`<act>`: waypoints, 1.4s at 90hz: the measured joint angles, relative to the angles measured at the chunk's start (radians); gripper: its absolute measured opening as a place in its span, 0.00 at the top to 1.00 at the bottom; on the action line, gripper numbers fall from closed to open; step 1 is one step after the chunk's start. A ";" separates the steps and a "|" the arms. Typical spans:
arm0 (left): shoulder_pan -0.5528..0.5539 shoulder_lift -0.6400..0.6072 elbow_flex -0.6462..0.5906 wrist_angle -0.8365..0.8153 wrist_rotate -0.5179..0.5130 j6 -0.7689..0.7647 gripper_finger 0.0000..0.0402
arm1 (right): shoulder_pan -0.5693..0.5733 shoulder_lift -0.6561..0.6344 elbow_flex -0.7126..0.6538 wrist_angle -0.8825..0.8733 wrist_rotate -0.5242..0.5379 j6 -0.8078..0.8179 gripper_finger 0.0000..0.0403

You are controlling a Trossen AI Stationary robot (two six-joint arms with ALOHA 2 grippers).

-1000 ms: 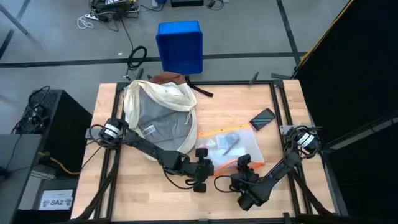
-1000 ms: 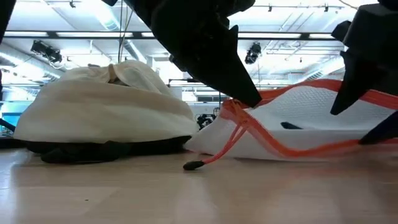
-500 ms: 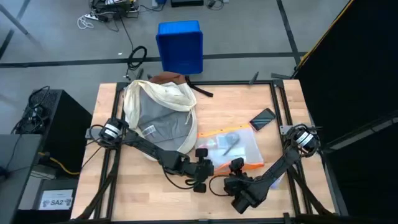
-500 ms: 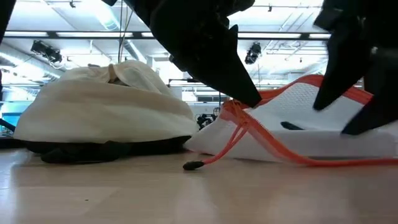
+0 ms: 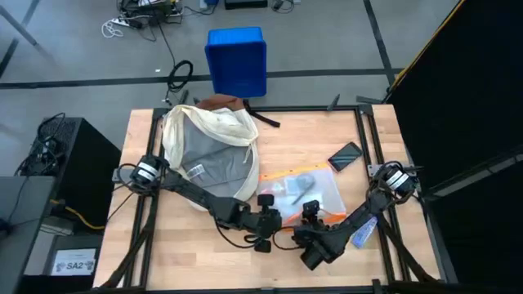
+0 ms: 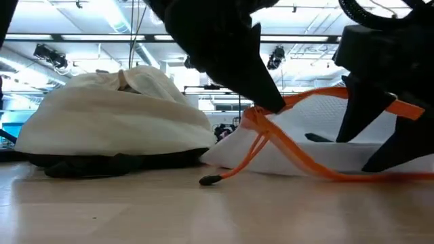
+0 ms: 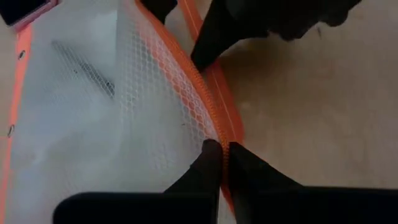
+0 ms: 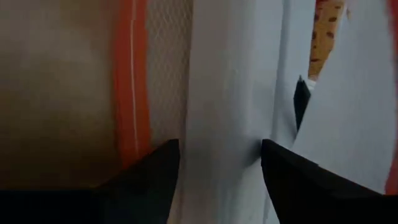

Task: Unpack backpack
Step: Remove the white medicine organizer from the zip bag

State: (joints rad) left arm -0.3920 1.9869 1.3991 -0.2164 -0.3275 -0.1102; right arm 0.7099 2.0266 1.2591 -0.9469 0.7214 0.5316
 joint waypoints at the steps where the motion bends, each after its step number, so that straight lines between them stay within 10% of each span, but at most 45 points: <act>1: 0.000 0.000 0.005 -0.006 0.000 0.003 1.00 | 0.000 0.000 0.000 0.000 0.000 0.000 0.51; 27: -0.033 -0.006 0.137 -0.283 -0.006 0.081 0.85 | 0.004 0.000 -0.001 0.003 -0.003 0.034 0.46; 53: 0.000 -0.135 0.112 -0.411 -0.229 0.110 0.70 | 0.015 0.000 -0.001 0.006 0.024 0.063 0.40; 85: 0.316 -0.280 -0.353 0.267 0.198 0.177 0.78 | 0.029 0.000 -0.001 0.008 0.081 0.078 0.35; 126: 0.411 -0.095 -0.408 0.490 0.435 0.096 0.81 | -0.029 -0.009 -0.113 0.242 0.096 -0.068 0.32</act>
State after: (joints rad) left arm 0.0190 1.8918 0.9909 0.2734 0.1077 -0.0138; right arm 0.6806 2.0175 1.1457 -0.7054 0.8176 0.4637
